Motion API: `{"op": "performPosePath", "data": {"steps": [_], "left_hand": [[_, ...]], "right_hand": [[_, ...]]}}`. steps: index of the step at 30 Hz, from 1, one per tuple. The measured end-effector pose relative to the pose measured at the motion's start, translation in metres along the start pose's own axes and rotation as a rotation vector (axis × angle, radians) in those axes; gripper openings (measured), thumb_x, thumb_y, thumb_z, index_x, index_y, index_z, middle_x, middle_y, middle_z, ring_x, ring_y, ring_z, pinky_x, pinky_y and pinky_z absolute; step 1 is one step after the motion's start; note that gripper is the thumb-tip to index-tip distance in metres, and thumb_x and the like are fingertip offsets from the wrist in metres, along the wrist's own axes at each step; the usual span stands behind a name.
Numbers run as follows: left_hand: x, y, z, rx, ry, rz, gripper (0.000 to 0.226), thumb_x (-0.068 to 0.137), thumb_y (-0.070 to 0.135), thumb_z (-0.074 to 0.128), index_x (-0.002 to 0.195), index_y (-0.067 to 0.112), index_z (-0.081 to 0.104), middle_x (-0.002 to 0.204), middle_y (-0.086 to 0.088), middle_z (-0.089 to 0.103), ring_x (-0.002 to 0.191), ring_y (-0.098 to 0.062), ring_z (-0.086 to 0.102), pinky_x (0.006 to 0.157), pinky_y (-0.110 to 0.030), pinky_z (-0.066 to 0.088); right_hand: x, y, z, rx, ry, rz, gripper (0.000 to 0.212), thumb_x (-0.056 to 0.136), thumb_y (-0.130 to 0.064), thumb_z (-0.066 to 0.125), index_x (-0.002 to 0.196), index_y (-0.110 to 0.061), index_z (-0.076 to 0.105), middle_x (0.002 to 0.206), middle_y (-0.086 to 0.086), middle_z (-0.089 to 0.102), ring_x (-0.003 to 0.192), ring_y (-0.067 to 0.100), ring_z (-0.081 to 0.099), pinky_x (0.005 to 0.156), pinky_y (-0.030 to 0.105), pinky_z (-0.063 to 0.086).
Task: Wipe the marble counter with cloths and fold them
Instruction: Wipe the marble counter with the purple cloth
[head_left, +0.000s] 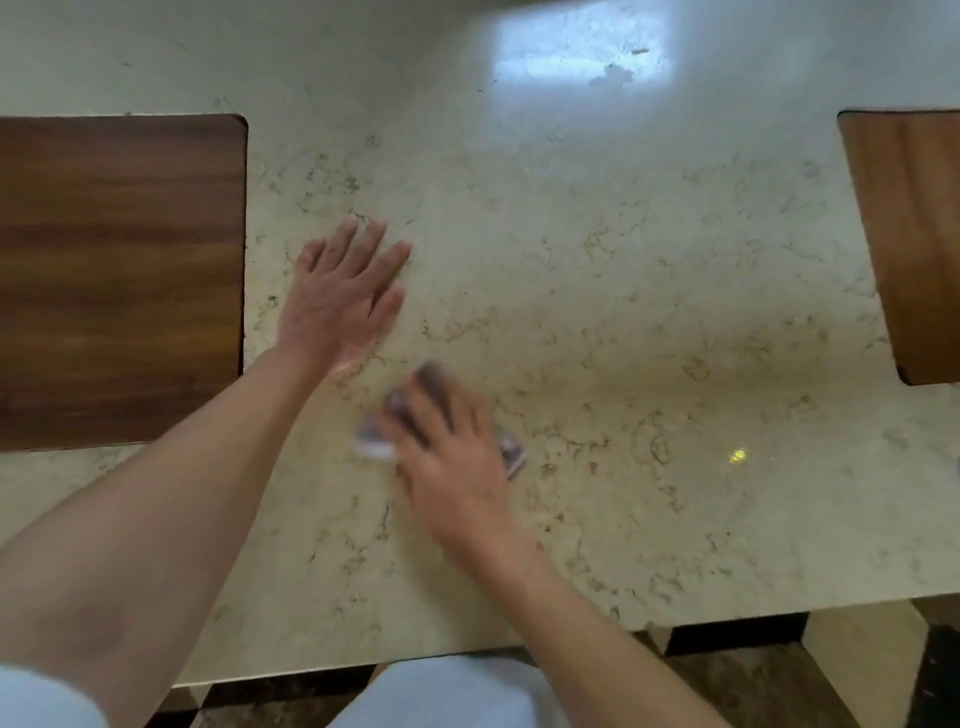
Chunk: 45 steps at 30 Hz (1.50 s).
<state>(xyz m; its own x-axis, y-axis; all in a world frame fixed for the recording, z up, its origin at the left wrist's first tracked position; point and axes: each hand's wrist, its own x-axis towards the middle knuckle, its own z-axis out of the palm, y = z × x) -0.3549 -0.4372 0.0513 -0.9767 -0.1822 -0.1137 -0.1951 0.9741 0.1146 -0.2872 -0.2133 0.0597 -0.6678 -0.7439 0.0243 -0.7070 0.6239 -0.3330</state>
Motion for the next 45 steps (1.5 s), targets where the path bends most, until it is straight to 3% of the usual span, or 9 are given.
{"op": "performPosePath", "data": {"steps": [4,9,11,16,22,30,35,41,45], "left_hand": [[0.0,-0.002,0.001,-0.01,-0.009,-0.01,0.056,0.104,0.051,0.019,0.157,0.036,0.02,0.169,0.001,0.014,0.156,-0.022,0.006,0.123,-0.047,0.011],[0.003,-0.002,0.001,-0.013,0.014,-0.001,0.056,0.103,0.052,0.022,0.157,0.035,0.024,0.168,-0.001,0.018,0.156,-0.024,0.01,0.121,-0.048,0.014],[0.003,-0.001,0.001,0.007,0.02,0.016,0.056,0.103,0.051,0.023,0.156,0.033,0.025,0.167,-0.002,0.02,0.155,-0.026,0.013,0.119,-0.049,0.015],[0.024,0.02,-0.016,-0.071,0.09,0.012,0.05,0.095,0.043,0.039,0.14,0.021,0.047,0.153,-0.014,0.041,0.134,-0.04,0.041,0.105,-0.055,0.029],[0.106,0.123,-0.023,0.012,-0.012,0.469,0.056,0.1,0.047,0.033,0.15,0.025,0.04,0.161,-0.009,0.035,0.147,-0.033,0.032,0.112,-0.053,0.026],[0.112,0.153,0.0,0.057,-0.047,0.498,0.058,0.103,0.056,0.02,0.157,0.035,0.022,0.167,-0.002,0.02,0.155,-0.026,0.014,0.121,-0.05,0.016],[0.111,0.153,0.002,0.051,-0.039,0.462,0.057,0.102,0.057,0.02,0.156,0.038,0.023,0.167,0.0,0.02,0.155,-0.023,0.013,0.121,-0.049,0.015],[0.093,0.157,-0.006,-0.146,0.017,0.156,0.06,0.099,0.056,0.02,0.153,0.034,0.033,0.164,-0.005,0.029,0.15,-0.031,0.027,0.117,-0.053,0.016],[-0.038,0.138,-0.014,-0.788,0.371,-0.57,0.063,0.1,0.055,0.026,0.154,0.023,0.034,0.166,-0.005,0.023,0.152,-0.013,0.016,0.121,-0.025,0.007]], "right_hand": [[-0.086,0.044,-0.02,-0.017,-0.052,-0.075,0.052,0.093,-0.026,0.056,0.145,-0.03,0.053,0.161,0.0,0.037,0.152,0.03,0.026,0.117,0.051,0.033],[-0.099,0.182,-0.072,-0.138,0.111,0.836,0.052,0.099,-0.031,0.04,0.149,-0.019,0.046,0.161,0.016,0.033,0.15,0.036,0.025,0.112,0.058,0.035],[-0.06,0.192,-0.074,-0.174,0.137,0.915,0.049,0.098,-0.026,0.041,0.144,-0.015,0.052,0.15,0.023,0.044,0.142,0.044,0.034,0.105,0.059,0.042],[0.01,0.084,-0.034,-0.1,0.144,0.403,0.041,0.095,-0.027,0.052,0.136,-0.027,0.055,0.151,0.013,0.048,0.146,0.041,0.034,0.115,0.059,0.033],[-0.063,0.009,-0.007,0.108,-0.013,-0.103,0.04,0.096,-0.025,0.052,0.136,-0.028,0.06,0.157,0.0,0.043,0.151,0.033,0.026,0.12,0.052,0.026],[-0.143,0.251,-0.096,-0.135,0.169,1.054,0.056,0.102,-0.04,0.026,0.156,-0.027,0.032,0.166,0.012,0.02,0.15,0.042,0.019,0.113,0.062,0.031],[-0.05,0.217,-0.075,-0.247,0.238,0.894,0.049,0.103,-0.028,0.031,0.148,-0.016,0.045,0.157,0.019,0.039,0.147,0.045,0.029,0.117,0.06,0.032],[-0.045,0.092,-0.033,-0.016,0.043,0.1,0.045,0.095,-0.027,0.052,0.14,-0.028,0.058,0.157,0.006,0.044,0.149,0.037,0.029,0.121,0.052,0.026],[-0.094,0.179,-0.06,-0.091,0.009,0.246,0.048,0.099,-0.029,0.048,0.147,-0.028,0.05,0.162,0.01,0.035,0.151,0.036,0.027,0.116,0.056,0.033]]}}
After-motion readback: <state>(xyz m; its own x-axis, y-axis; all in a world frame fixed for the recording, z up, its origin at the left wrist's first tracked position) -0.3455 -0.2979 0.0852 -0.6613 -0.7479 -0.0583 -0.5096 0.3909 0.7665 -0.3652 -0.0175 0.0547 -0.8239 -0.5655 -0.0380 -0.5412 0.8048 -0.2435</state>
